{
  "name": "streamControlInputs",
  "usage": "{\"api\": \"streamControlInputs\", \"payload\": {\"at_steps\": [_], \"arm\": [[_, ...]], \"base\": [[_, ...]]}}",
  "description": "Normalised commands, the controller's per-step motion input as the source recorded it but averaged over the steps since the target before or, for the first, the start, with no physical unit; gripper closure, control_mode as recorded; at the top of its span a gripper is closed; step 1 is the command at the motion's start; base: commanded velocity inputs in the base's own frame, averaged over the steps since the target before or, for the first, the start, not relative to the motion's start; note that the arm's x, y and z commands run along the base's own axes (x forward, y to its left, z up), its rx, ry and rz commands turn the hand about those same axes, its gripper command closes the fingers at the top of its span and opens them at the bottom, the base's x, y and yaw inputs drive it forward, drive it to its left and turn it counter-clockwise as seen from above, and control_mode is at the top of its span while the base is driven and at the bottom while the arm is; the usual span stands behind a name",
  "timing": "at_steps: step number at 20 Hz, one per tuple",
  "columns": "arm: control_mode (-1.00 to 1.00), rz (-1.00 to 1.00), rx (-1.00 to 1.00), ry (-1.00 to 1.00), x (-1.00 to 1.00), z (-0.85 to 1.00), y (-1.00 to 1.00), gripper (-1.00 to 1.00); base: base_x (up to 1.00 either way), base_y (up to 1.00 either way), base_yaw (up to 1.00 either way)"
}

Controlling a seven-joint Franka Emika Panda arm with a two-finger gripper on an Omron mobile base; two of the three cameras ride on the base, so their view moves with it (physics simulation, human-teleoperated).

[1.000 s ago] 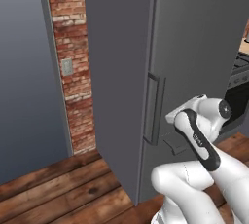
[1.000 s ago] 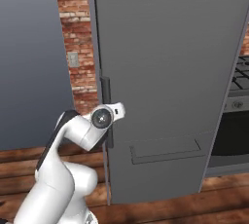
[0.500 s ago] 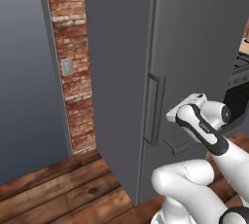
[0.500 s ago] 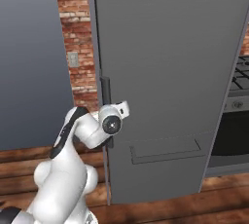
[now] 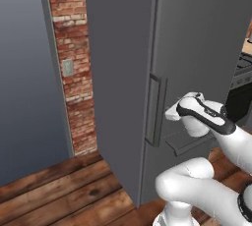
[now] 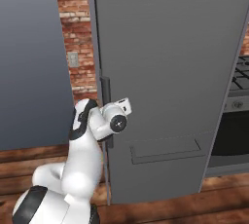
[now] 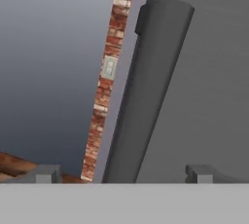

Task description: There is a bowl on the dining counter. Grab a lemon wedge from the fridge and place it in the bowl. Then get the liquor bottle and glass cup from the cabinet and place them next to the bowl.

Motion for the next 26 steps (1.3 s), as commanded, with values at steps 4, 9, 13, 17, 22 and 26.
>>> {"api": "streamControlInputs", "payload": {"at_steps": [4, 9, 13, 17, 22, 26], "arm": [[-1.00, 0.02, 0.03, 0.00, 0.38, 0.00, 0.03, -1.00], [-1.00, 0.01, 0.02, 0.00, 0.29, 0.00, 0.21, -1.00], [-1.00, 0.00, 0.00, 0.00, 0.10, 0.00, 0.30, -1.00], [-1.00, 0.00, 0.00, 0.00, 0.04, 0.00, 0.28, -1.00], [-1.00, 0.00, 0.01, 0.00, 0.23, 0.00, 0.04, -1.00], [-1.00, 0.00, 0.03, 0.00, 0.24, 0.00, -0.01, -1.00]], "base": [[0.00, 0.00, 0.00], [0.00, 0.00, 0.00], [0.00, 0.00, 0.00], [0.00, 0.00, 0.00], [0.00, 0.00, 0.00], [0.00, 0.00, 0.00]]}}
